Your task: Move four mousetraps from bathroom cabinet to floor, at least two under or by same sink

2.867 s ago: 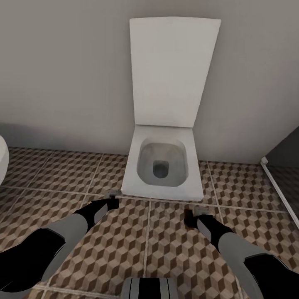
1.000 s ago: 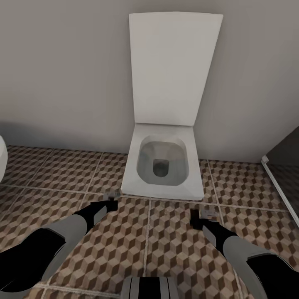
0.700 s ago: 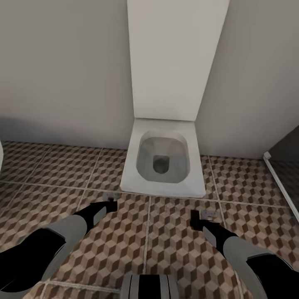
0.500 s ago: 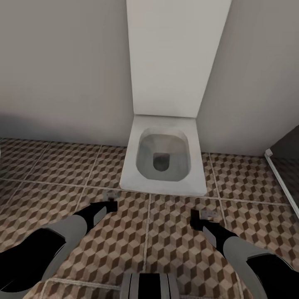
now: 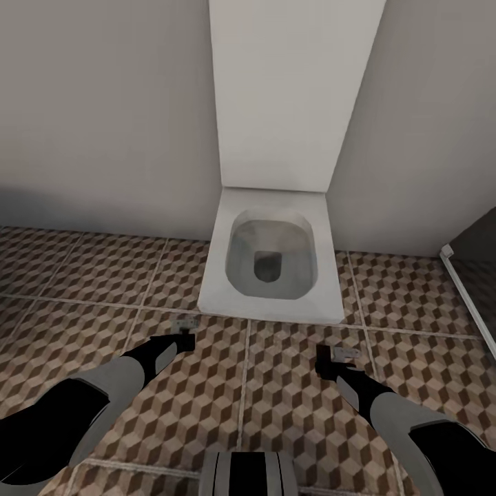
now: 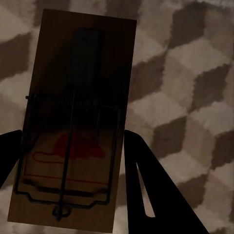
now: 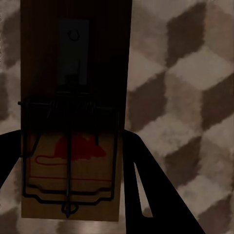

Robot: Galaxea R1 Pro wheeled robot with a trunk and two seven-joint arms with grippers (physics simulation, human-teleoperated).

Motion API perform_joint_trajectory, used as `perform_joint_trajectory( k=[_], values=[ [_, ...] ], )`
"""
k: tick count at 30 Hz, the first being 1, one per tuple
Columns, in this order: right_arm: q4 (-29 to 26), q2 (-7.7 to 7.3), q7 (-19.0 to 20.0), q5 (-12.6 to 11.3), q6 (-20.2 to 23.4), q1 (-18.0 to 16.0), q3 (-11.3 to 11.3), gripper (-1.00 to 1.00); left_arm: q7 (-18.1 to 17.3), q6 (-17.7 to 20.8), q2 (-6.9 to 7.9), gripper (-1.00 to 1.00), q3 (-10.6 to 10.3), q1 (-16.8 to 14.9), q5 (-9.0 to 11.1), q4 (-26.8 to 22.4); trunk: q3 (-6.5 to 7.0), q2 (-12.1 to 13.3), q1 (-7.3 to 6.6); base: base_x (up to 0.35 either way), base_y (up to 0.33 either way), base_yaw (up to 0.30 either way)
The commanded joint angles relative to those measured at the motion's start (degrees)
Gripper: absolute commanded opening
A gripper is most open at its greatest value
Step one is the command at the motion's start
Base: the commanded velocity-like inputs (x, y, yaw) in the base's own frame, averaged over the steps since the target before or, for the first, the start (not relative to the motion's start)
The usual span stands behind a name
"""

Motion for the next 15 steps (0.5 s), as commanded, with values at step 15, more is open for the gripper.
perform_joint_trajectory(
  k=[15],
  values=[
    [0.2,-0.02,0.4,-0.7,-0.4,0.1,0.5,-1.0,0.2,0.3,0.01,-1.0,-0.5,0.0,0.4,0.0,-0.03,0.0,-0.01,0.007,0.0,0.0]
  ],
)
